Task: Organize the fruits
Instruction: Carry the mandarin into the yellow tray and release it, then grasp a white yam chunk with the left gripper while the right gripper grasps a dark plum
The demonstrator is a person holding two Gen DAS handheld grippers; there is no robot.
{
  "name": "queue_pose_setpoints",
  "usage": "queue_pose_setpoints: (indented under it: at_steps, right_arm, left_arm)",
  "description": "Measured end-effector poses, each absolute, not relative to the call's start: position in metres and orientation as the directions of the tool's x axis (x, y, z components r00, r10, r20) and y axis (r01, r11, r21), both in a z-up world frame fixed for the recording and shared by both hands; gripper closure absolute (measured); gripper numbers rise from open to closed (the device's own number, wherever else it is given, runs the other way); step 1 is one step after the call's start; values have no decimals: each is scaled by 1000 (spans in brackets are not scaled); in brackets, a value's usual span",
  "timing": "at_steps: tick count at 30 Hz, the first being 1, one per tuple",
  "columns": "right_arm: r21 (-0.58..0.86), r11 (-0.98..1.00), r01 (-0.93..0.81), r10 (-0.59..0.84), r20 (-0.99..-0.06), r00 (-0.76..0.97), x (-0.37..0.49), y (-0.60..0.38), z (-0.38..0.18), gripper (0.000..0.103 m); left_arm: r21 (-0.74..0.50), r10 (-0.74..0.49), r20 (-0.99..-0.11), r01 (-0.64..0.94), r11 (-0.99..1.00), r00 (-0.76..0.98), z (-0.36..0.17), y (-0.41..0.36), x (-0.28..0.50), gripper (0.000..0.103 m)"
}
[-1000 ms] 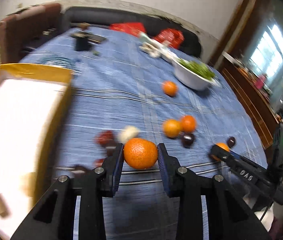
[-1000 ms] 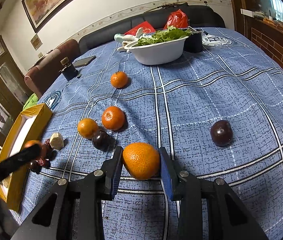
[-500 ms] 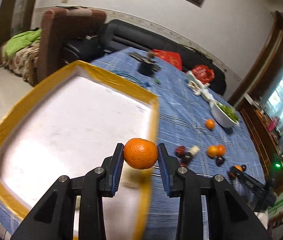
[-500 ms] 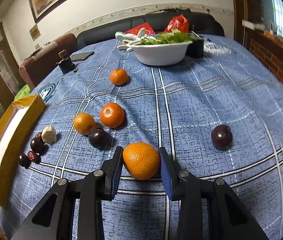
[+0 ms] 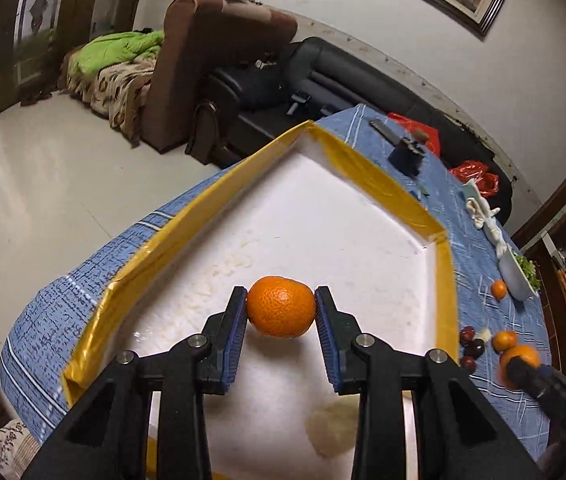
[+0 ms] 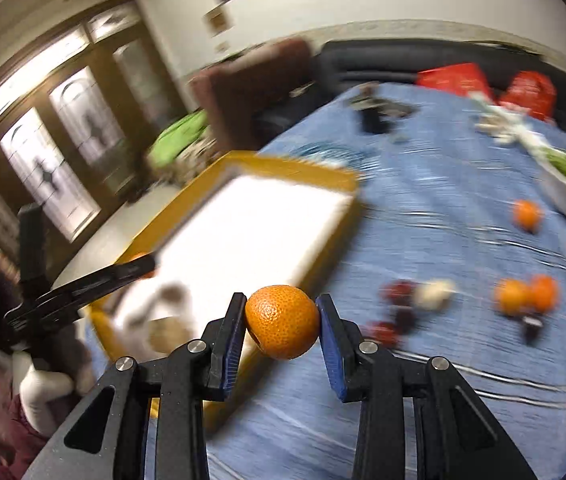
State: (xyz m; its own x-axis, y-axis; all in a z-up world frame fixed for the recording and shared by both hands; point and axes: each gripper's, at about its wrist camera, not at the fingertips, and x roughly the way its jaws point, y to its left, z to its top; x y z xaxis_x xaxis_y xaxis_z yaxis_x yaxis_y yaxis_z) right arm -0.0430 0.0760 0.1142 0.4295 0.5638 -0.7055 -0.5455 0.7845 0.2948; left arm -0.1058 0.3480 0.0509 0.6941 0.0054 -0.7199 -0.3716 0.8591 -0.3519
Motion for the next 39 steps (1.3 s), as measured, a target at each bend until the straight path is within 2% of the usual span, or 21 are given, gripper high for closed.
queue_pose_setpoints:
  at_steps: [7, 12, 14, 16, 24, 26, 29, 33, 39]
  right_arm:
    - [277, 737, -617, 547, -780, 303, -41, 164, 71, 63]
    - [243, 739, -628, 521, -796, 306, -44, 184, 59, 63]
    - [236, 743, -626, 518, -795, 316, -46, 183, 59, 58]
    - [256, 746, -615, 530, -786, 317, -47, 179, 61, 50]
    - [309, 764, -567, 575, -725, 379, -61, 115, 81, 50]
    - [276, 807, -522, 531, -727, 436, -63, 86, 85, 46]
    - [289, 841, -458, 508, -714, 482, -62, 36, 90, 46]
    - [245, 920, -307, 384, -719, 579, -50, -40, 93, 46]
    - [177, 974, -144, 228, -754, 615, -14, -99, 76, 46]
  left_arm:
    - [-402, -44, -723, -369, 838, 689, 44, 360, -116, 67]
    - [-449, -74, -671, -325, 833, 738, 61, 360, -129, 43]
    - [-444, -55, -661, -330, 833, 748, 67, 359, -133, 27]
    - [-454, -49, -647, -333, 827, 761, 72, 361, -137, 27]
    - [-459, -49, -638, -328, 826, 769, 83, 357, -145, 26]
    - [-461, -67, -637, -310, 832, 768, 85, 348, -142, 26]
    - [-445, -87, -637, -272, 853, 766, 90, 328, -139, 26]
    - [-414, -141, -634, -179, 893, 760, 97, 289, -131, 26]
    - [-369, -219, -669, -61, 928, 710, 93, 229, -119, 26]
